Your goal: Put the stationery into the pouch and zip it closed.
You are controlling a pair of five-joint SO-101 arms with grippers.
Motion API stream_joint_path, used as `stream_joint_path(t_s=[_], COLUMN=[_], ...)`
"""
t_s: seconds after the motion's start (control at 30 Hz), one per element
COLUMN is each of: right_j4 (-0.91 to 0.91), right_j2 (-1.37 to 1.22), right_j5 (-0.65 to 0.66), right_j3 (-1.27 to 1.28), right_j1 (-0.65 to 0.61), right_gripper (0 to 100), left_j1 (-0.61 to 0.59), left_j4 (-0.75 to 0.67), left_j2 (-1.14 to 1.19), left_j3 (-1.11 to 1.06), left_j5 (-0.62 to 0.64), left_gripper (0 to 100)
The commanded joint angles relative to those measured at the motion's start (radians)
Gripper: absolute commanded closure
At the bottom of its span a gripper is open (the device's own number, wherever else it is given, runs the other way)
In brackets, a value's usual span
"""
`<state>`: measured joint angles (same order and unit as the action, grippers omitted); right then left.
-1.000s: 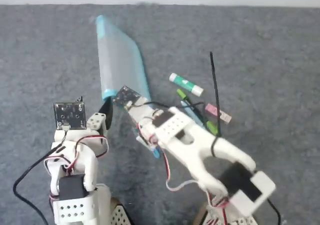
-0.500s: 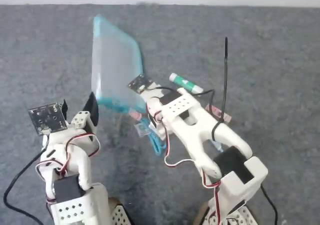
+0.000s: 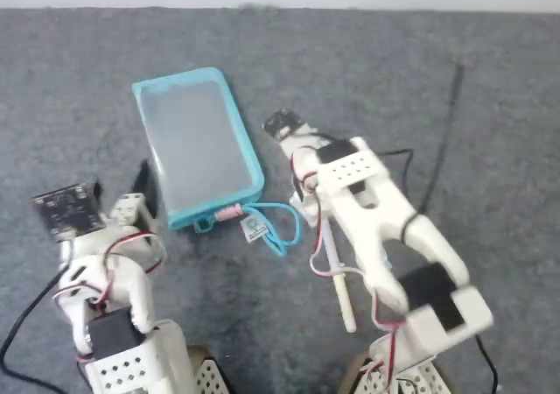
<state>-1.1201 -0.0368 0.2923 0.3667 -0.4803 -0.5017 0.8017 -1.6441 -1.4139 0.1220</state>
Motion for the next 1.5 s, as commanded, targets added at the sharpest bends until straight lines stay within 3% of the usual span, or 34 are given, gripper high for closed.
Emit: stream_joint_path(t_s=[0.0, 0.1, 0.27, 0.5, 0.67, 0.8, 1.03, 1.2, 1.47], right_j4=[0.007, 0.076, 0.194, 0.236, 0.277, 0.282, 0.272, 0.186, 0.036], right_j2=[0.202, 0.298, 0.335, 0.128, -0.064, -0.182, -0.32, -0.314, -0.197], right_j5=[0.018, 0.054, 0.258, 0.413, 0.459, 0.468, 0.508, 0.508, 0.399], right_j3=[0.017, 0.094, 0.163, 0.061, -0.048, -0.146, -0.227, -0.235, -0.226], right_j1=[-0.053, -0.139, -0.277, -0.328, -0.377, -0.392, -0.392, -0.387, -0.289], right_gripper=[98.8, 95.7, 82.4, 81.5, 81.5, 81.5, 83.6, 98.7, 99.1], left_j1=[-0.141, -0.192, -0.313, -0.43, -0.516, -0.589, -0.603, -0.6, -0.58], left_j4=[-0.041, -0.04, -0.041, -0.046, -0.201, -0.293, -0.293, -0.292, -0.292], left_j2=[0.035, 0.124, 0.259, 0.311, 0.313, 0.316, 0.316, 0.318, 0.313], left_j3=[0.119, 0.153, 0.153, 0.137, 0.048, -0.002, -0.012, -0.012, -0.064], left_j5=[-0.046, -0.164, -0.339, -0.603, -0.721, -0.763, -0.779, -0.778, -0.779], left_gripper=[74, 74, 74, 74, 74, 74, 74, 74, 74])
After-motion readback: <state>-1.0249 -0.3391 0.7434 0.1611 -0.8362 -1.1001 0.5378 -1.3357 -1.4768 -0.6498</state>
